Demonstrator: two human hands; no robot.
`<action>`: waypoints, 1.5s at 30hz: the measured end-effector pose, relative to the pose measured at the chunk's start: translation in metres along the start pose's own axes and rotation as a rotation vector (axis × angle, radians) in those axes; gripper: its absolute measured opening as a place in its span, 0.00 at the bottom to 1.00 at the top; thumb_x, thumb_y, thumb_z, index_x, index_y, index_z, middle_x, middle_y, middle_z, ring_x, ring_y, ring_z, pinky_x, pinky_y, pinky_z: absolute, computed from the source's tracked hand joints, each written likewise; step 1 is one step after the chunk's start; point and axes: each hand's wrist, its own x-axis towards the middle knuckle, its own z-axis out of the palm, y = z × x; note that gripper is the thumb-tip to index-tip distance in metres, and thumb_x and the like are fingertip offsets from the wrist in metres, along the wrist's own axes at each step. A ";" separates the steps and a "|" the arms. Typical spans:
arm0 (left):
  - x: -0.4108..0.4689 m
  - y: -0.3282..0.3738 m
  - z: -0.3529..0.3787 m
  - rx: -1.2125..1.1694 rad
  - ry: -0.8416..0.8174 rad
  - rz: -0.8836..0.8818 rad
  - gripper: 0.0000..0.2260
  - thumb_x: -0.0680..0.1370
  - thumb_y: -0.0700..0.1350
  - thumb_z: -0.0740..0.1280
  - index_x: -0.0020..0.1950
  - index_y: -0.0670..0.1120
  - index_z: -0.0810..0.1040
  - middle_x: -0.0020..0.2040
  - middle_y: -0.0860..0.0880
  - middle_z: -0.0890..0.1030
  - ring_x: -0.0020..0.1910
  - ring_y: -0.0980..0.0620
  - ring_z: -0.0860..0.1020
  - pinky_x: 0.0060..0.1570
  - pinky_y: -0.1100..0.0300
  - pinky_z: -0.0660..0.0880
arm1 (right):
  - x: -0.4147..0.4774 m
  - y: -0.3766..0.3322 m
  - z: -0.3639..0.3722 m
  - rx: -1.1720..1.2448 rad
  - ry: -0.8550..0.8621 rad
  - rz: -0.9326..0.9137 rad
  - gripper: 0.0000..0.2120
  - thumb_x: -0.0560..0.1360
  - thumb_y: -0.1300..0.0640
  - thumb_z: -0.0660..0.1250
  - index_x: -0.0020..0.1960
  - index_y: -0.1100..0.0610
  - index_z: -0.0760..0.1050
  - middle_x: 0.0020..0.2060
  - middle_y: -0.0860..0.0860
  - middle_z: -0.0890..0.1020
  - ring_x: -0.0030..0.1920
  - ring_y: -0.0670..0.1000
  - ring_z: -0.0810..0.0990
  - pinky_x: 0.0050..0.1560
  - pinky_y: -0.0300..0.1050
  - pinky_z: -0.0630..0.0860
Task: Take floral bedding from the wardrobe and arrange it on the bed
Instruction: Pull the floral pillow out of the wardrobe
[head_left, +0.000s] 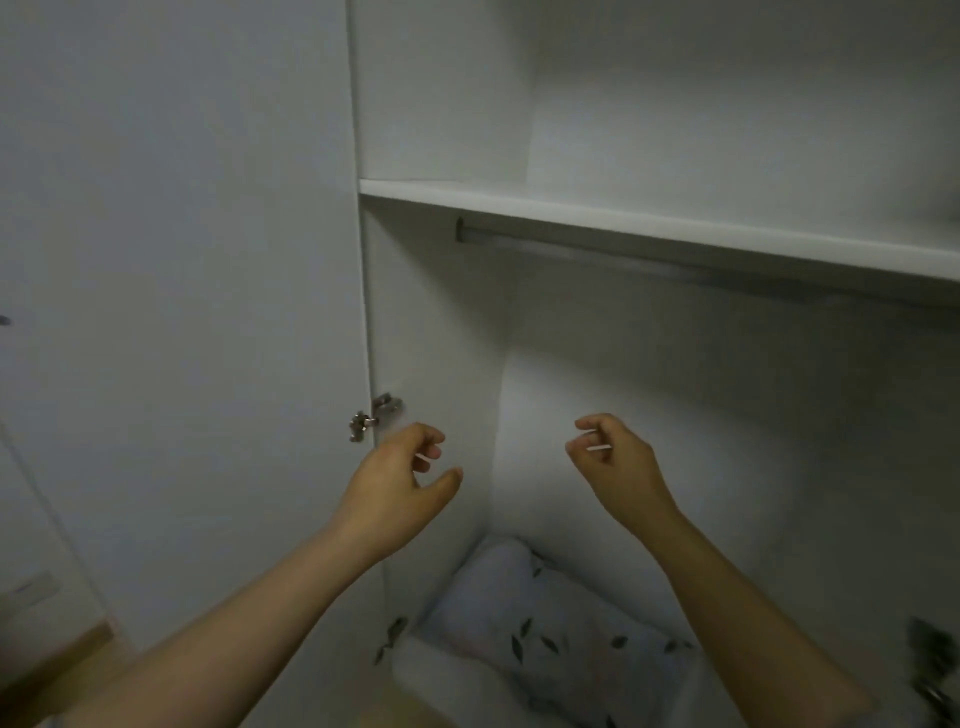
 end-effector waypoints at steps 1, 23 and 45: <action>0.001 0.002 0.018 -0.001 -0.028 0.002 0.15 0.72 0.50 0.70 0.56 0.50 0.74 0.50 0.53 0.78 0.47 0.56 0.77 0.47 0.62 0.74 | -0.004 0.014 -0.011 -0.015 0.008 0.021 0.10 0.75 0.55 0.65 0.57 0.53 0.73 0.46 0.51 0.79 0.43 0.47 0.79 0.33 0.34 0.71; 0.081 -0.169 0.267 0.107 -0.667 -0.045 0.18 0.72 0.49 0.70 0.59 0.46 0.73 0.53 0.48 0.76 0.48 0.51 0.75 0.47 0.61 0.70 | -0.032 0.270 0.040 -0.301 -0.024 0.582 0.15 0.74 0.57 0.68 0.59 0.58 0.74 0.51 0.54 0.78 0.51 0.50 0.76 0.52 0.37 0.69; 0.027 -0.456 0.569 0.307 -0.844 -0.085 0.23 0.72 0.52 0.69 0.63 0.43 0.70 0.58 0.44 0.74 0.57 0.46 0.73 0.54 0.58 0.68 | -0.038 0.640 0.205 -0.449 -0.300 0.689 0.29 0.73 0.47 0.68 0.70 0.51 0.63 0.66 0.49 0.69 0.64 0.50 0.70 0.65 0.46 0.68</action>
